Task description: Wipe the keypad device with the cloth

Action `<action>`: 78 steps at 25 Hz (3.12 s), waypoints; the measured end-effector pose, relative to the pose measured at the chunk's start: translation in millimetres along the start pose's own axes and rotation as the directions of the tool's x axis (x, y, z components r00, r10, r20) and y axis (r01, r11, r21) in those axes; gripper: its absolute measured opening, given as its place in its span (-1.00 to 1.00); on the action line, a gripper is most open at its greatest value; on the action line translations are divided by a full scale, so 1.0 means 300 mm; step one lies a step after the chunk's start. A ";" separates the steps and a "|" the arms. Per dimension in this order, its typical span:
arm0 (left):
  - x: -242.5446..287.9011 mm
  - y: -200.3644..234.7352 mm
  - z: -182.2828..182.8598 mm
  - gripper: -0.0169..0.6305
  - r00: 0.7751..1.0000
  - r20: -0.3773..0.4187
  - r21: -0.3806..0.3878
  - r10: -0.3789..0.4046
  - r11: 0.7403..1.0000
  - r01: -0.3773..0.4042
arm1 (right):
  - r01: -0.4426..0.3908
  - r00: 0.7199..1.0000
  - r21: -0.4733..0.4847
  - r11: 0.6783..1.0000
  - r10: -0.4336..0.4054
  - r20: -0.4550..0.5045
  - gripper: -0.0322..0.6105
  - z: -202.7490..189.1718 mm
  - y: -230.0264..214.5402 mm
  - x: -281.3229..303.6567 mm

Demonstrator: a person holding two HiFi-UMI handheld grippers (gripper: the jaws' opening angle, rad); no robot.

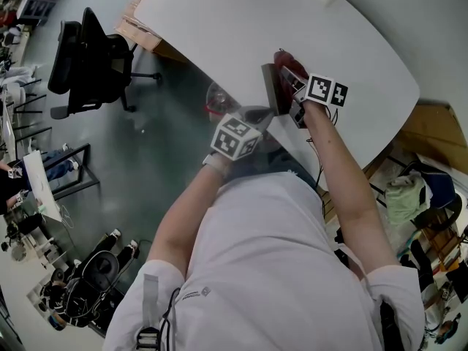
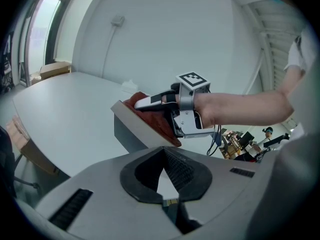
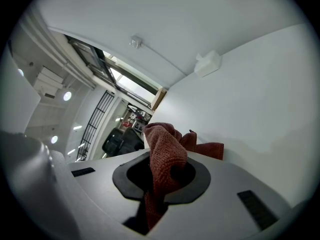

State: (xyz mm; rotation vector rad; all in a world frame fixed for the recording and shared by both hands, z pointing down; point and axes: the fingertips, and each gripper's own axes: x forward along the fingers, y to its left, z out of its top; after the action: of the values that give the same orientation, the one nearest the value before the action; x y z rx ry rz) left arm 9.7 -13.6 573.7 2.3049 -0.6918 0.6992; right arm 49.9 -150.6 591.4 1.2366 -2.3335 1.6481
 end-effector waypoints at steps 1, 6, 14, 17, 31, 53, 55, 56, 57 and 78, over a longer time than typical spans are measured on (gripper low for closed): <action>0.002 -0.002 0.001 -0.91 1.000 0.000 0.001 0.000 1.000 0.000 | 0.004 1.000 0.005 1.000 -0.004 0.000 -0.73 0.001 -0.010 -0.003; -0.001 0.008 -0.003 -0.91 1.000 0.000 -0.002 0.001 1.000 -0.001 | 0.041 0.999 0.019 0.999 -0.041 -0.002 -0.73 -0.006 -0.064 -0.002; -0.004 0.014 0.002 -0.91 1.000 0.001 -0.005 0.001 1.000 -0.001 | 0.097 0.995 0.001 0.995 -0.097 0.003 -0.73 -0.009 -0.114 -0.006; -0.001 0.015 0.005 -0.91 1.000 0.001 -0.005 0.001 1.000 -0.001 | 0.110 0.994 0.042 0.993 -0.111 0.020 -0.73 0.001 -0.144 -0.018; -0.011 0.031 0.000 -0.91 1.000 0.003 -0.010 0.000 1.000 0.000 | 0.168 0.985 0.117 0.979 -0.172 0.026 -0.73 -0.017 -0.259 -0.031; -0.001 0.014 -0.001 -0.91 1.000 0.002 0.010 -0.006 1.000 0.006 | -0.066 0.997 0.005 0.998 0.066 0.032 -0.73 0.099 0.133 0.024; -0.001 0.013 -0.002 -0.91 1.000 -0.001 0.014 -0.005 1.000 0.005 | -0.100 0.995 -0.003 0.995 0.100 0.020 -0.73 0.097 0.192 0.044; -0.001 0.013 -0.003 -0.91 1.000 -0.002 0.014 -0.006 1.000 0.006 | -0.112 0.994 -0.009 0.994 0.112 0.011 -0.73 0.092 0.212 0.055; -0.001 0.012 -0.004 -0.91 1.000 -0.003 0.014 -0.007 1.000 0.007 | -0.116 0.993 -0.019 0.993 0.116 -0.002 -0.73 0.084 0.225 0.066; -0.001 0.007 -0.005 -0.91 1.000 0.002 0.008 -0.026 1.000 0.026 | 0.051 0.999 -0.037 0.998 -0.051 -0.005 -0.73 0.049 0.010 0.078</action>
State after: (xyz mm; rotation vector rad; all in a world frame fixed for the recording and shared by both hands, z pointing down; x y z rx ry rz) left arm 7.8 -13.8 575.3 2.3176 -0.6602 0.6890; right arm 37.9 -175.7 593.2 1.2713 -2.2976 1.5839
